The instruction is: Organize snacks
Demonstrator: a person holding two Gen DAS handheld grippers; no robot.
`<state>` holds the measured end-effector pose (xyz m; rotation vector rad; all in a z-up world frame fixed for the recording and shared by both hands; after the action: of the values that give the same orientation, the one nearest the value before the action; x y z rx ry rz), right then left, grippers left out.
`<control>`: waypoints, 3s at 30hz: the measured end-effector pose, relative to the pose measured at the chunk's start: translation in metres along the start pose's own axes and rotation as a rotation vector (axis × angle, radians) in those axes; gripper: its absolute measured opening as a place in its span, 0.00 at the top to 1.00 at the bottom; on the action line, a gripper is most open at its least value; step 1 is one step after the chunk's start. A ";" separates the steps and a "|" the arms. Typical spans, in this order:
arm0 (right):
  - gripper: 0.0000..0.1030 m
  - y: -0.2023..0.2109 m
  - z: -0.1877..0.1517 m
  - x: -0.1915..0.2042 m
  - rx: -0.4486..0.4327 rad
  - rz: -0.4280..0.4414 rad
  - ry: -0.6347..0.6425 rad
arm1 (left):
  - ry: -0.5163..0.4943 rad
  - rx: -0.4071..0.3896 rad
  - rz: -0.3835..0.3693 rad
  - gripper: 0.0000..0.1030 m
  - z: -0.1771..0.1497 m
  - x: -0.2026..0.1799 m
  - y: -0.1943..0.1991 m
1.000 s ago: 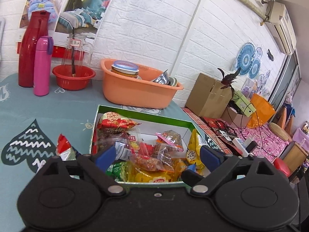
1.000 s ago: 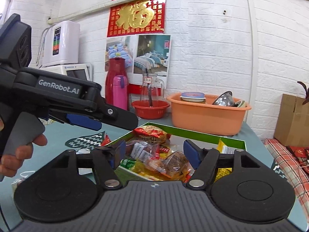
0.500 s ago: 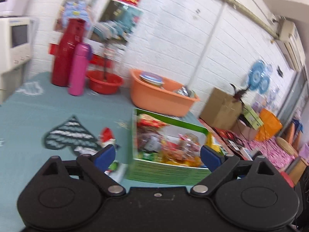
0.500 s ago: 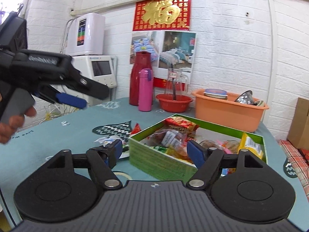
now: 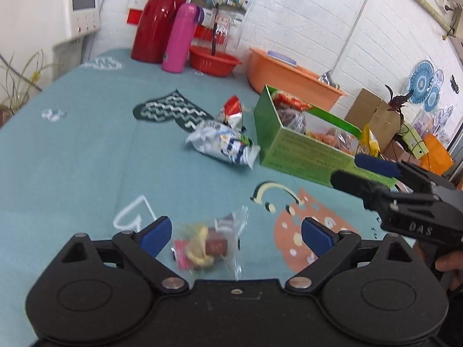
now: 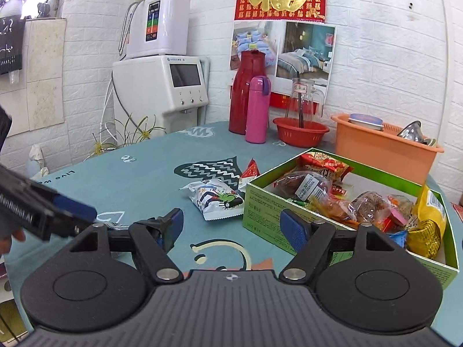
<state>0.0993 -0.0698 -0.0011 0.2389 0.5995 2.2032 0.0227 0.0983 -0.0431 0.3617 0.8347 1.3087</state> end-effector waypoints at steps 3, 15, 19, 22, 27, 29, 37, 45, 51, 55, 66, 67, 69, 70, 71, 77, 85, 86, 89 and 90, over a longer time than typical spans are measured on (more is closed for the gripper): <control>0.00 -0.004 0.002 0.002 0.008 0.012 -0.004 | -0.001 -0.003 0.005 0.00 -0.005 0.002 -0.003; 0.00 -0.049 0.035 0.015 0.033 0.051 0.023 | -0.048 0.012 0.005 0.41 -0.012 0.010 -0.021; 0.00 -0.091 0.064 0.010 0.070 0.021 0.049 | -0.008 0.003 -0.015 0.41 -0.013 0.021 -0.012; 0.01 -0.134 0.080 0.004 0.138 -0.027 0.085 | 0.028 -0.007 -0.002 0.41 -0.013 0.033 -0.003; 0.11 -0.204 0.082 -0.007 0.300 -0.094 0.127 | 0.106 -0.039 0.046 0.40 -0.011 0.064 0.018; 0.30 -0.221 0.078 -0.006 0.369 -0.121 0.162 | 0.135 -0.051 0.058 0.40 -0.010 0.076 0.026; 0.25 -0.239 0.077 0.007 0.463 -0.182 0.253 | 0.168 -0.051 0.068 0.39 -0.009 0.099 0.038; 0.74 -0.235 0.074 0.015 0.447 -0.166 0.291 | 0.173 -0.049 0.048 0.39 -0.013 0.098 0.038; 0.89 -0.225 0.077 0.016 0.396 -0.146 0.250 | 0.177 -0.054 0.052 0.39 -0.015 0.100 0.039; 0.93 -0.216 0.078 0.022 0.378 -0.118 0.248 | 0.184 -0.048 0.053 0.39 -0.015 0.098 0.037; 0.98 -0.177 0.087 0.031 0.273 -0.050 0.214 | 0.184 -0.058 0.061 0.40 -0.016 0.086 0.041; 0.98 -0.170 0.088 0.031 0.260 -0.046 0.217 | 0.184 -0.058 0.061 0.40 -0.017 0.084 0.041; 1.00 -0.158 0.088 0.032 0.239 -0.034 0.218 | 0.184 -0.057 0.059 0.40 -0.018 0.079 0.041; 1.00 -0.151 0.088 0.032 0.228 -0.028 0.219 | 0.180 -0.057 0.058 0.40 -0.018 0.076 0.041; 1.00 -0.145 0.087 0.032 0.219 -0.024 0.219 | 0.175 -0.057 0.057 0.40 -0.019 0.071 0.041; 1.00 -0.102 0.085 0.025 0.150 -0.005 0.201 | 0.145 -0.070 0.052 0.40 -0.020 0.045 0.045; 1.00 -0.048 0.070 0.002 0.081 0.015 0.136 | 0.098 -0.077 0.030 0.40 -0.020 0.006 0.045; 1.00 -0.042 0.067 -0.002 0.076 0.019 0.121 | 0.096 -0.075 0.027 0.40 -0.020 0.002 0.045; 1.00 -0.023 0.055 -0.012 0.058 0.023 0.083 | 0.077 -0.071 0.026 0.40 -0.020 -0.008 0.043; 1.00 -0.018 0.050 -0.015 0.055 0.025 0.072 | 0.071 -0.067 0.023 0.40 -0.020 -0.012 0.042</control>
<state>0.1394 -0.0544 0.0341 0.1976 0.7002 2.2292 -0.0211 0.0938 -0.0250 0.2736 0.8455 1.3739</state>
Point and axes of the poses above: each gripper's, at about its wrist camera, not at the fingertips, and y roughly against the way its jaws point, x to its left, z to its top, the point moved 6 cm from there along -y, roughly the way its jaws point, and after that the axes turned 7 degrees about x, right-handed, at the moved point
